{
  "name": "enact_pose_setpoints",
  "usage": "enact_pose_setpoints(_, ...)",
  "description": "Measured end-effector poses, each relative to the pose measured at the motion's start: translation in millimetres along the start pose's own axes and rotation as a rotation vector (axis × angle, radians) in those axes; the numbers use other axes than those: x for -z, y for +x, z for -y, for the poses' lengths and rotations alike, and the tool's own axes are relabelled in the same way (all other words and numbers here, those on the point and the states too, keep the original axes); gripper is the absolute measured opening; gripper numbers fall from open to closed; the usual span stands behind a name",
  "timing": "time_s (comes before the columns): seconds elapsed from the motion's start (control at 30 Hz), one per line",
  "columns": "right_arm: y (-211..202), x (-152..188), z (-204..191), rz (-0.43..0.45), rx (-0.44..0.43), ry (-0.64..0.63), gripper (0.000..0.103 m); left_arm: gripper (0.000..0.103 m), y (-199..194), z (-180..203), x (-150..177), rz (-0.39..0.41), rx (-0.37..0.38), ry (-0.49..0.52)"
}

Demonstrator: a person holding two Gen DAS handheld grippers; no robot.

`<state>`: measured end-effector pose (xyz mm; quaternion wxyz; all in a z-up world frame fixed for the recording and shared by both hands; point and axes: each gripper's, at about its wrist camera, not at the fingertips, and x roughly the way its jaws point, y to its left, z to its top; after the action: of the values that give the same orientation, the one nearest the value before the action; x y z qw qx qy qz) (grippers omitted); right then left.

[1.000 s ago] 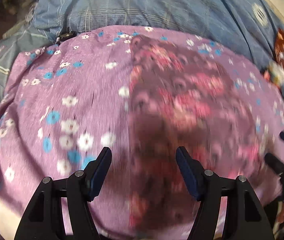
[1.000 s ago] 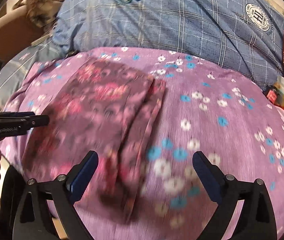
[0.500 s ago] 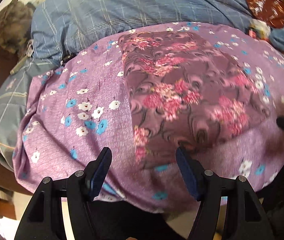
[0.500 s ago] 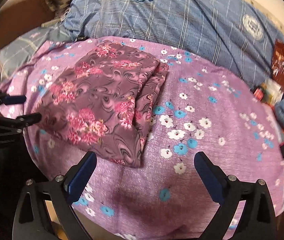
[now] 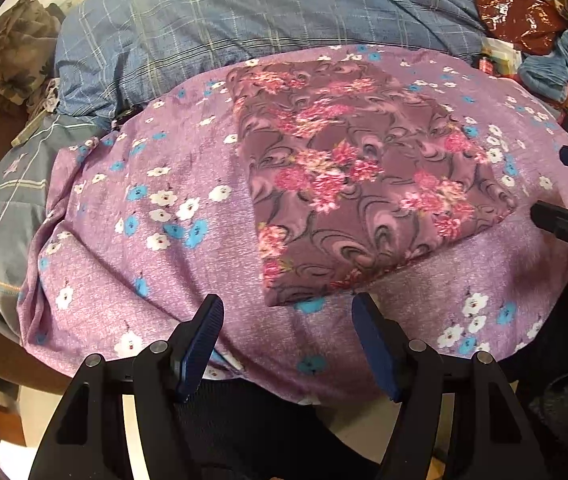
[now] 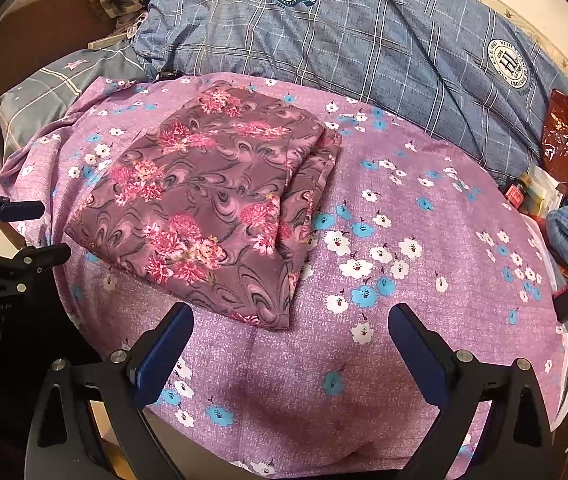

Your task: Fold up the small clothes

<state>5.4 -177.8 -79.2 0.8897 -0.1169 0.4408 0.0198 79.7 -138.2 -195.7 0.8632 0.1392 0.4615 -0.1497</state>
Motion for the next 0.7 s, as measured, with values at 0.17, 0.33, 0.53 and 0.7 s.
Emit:
enact_pose_setpoints(0.17, -1, 1, 4, 0.001, -0.002, 0.019, 0.099, 0.067, -5, 9, 0, 0.002, 0.032, 0.005)
enact_pose_setpoints(0.33, -5, 3, 9, 0.029, 0.021, 0.036, 0.103, 0.067, -6, 15, -2, -0.004, 0.050, 0.004)
enact_pose_setpoints(0.53, -5, 5, 16, 0.021, 0.015, 0.066, 0.103, 0.067, -7, 16, -5, -0.010, 0.069, -0.009)
enact_pose_setpoints(0.7, -5, 6, 19, 0.017, 0.017, 0.087, 0.103, 0.067, -8, 20, -5, -0.009, 0.074, -0.004)
